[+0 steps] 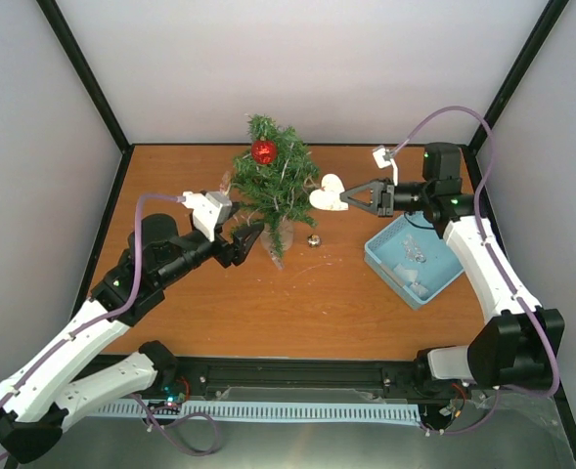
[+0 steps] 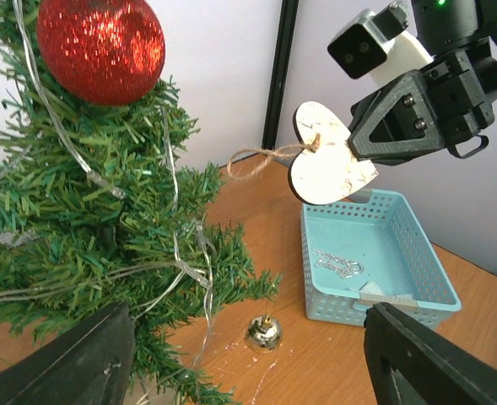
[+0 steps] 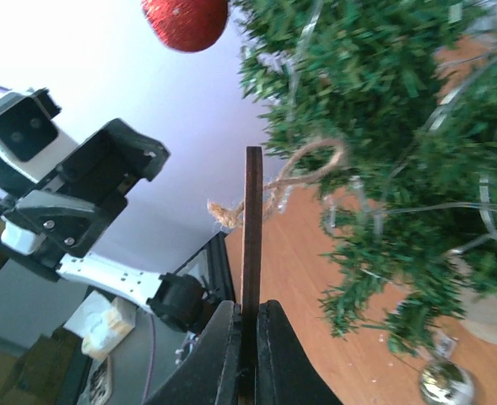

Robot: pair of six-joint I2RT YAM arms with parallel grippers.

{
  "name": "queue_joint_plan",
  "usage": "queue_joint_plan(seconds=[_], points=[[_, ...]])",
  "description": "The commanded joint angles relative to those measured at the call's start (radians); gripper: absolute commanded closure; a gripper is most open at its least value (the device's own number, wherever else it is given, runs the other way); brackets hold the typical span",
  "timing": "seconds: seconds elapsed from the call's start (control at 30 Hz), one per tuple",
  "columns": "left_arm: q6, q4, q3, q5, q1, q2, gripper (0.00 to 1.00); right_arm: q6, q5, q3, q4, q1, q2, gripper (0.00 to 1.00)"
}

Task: Decorate the small christmas tree
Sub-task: Hang the decoration item on the Christmas tree.

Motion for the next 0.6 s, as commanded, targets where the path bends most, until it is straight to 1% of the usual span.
queue_joint_plan(seconds=[0.0,0.13,0.23,0.3,0.47,0.57], points=[[0.006,0.028,-0.019,0.002,0.0,-0.013,0.24,0.05,0.004,0.029,0.07,0.068,-0.024,0.97],[0.005,0.029,-0.039,0.002,0.0,-0.019,0.24,0.071,0.063,0.06,0.072,0.091,-0.05,0.97],[0.002,0.034,-0.052,0.002,0.0,-0.025,0.24,0.083,0.084,0.052,0.08,0.095,-0.066,0.97],[0.002,0.033,-0.058,0.002,0.0,-0.028,0.24,0.092,0.082,0.039,0.096,0.101,-0.077,0.97],[-0.001,0.042,-0.078,-0.009,0.0,-0.038,0.22,0.168,0.03,-0.032,0.235,0.115,-0.087,0.97],[-0.002,0.052,-0.09,-0.008,0.0,-0.041,0.21,0.156,0.03,-0.054,0.242,0.122,-0.079,0.97]])
